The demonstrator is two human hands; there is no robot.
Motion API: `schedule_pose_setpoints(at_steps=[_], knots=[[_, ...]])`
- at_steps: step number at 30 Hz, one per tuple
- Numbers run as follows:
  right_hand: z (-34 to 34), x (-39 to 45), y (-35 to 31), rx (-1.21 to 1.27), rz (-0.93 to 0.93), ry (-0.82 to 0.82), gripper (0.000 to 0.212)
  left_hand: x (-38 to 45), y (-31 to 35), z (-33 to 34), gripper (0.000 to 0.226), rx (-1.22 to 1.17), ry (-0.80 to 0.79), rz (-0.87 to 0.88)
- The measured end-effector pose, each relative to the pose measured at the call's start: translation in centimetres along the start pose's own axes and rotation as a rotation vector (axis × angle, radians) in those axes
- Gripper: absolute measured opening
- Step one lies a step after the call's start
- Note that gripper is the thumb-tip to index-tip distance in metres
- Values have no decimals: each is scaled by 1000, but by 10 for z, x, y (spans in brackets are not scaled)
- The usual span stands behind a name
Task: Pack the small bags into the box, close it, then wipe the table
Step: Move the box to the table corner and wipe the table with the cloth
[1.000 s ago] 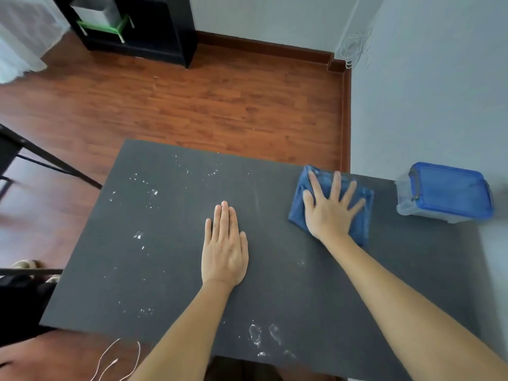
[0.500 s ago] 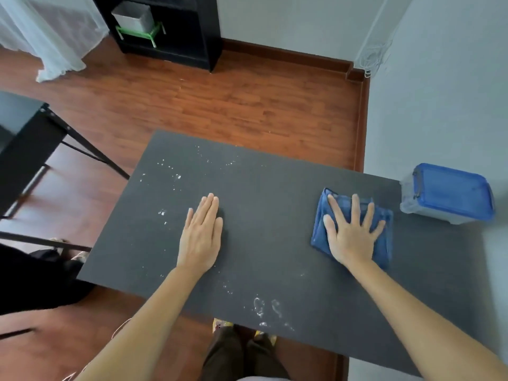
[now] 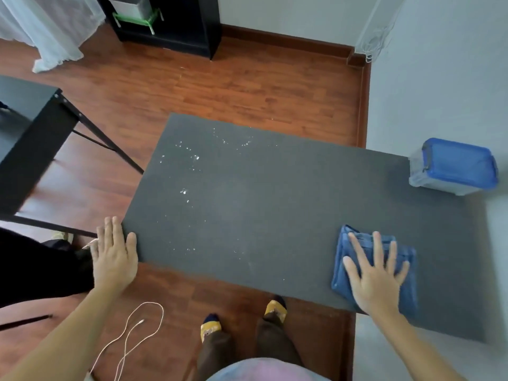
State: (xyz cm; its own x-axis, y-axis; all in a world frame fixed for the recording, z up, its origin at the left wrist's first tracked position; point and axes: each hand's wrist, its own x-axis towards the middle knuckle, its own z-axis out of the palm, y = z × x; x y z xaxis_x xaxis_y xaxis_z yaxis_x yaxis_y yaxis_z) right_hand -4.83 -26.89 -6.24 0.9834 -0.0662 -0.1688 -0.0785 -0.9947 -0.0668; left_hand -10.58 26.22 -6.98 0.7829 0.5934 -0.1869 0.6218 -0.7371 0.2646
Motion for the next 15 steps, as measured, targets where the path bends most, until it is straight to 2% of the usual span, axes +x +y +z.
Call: schedule_pose_setpoints(at_steps=[2, 4, 5, 6, 8, 10, 11, 13, 15], knots=[[-10, 10, 1, 110, 352, 1, 61, 1, -2, 1, 58, 6, 2, 59], [-14, 15, -46, 210, 535, 16, 67, 3, -2, -1, 65, 10, -4, 93], [-11, 11, -82, 201, 513, 23, 68, 4, -3, -1, 67, 11, -7, 112], [-5, 2, -123, 170, 413, 31, 67, 5, -6, 0, 68, 12, -8, 135], [16, -24, -208, 87, 115, 66, 62, 8, -11, 1, 69, 24, -11, 190], [29, -48, -263, 73, -181, 36, 57, 7, -15, 3, 69, 39, -22, 234], [32, -56, -270, 76, -275, 15, 56, 8, -17, 3, 69, 46, -26, 257], [31, -61, -243, 55, -332, 28, 54, 11, -19, 3, 69, 42, -30, 289], [27, -70, -182, 17, -179, 44, 53, 12, -19, 3, 68, 36, -49, 301]])
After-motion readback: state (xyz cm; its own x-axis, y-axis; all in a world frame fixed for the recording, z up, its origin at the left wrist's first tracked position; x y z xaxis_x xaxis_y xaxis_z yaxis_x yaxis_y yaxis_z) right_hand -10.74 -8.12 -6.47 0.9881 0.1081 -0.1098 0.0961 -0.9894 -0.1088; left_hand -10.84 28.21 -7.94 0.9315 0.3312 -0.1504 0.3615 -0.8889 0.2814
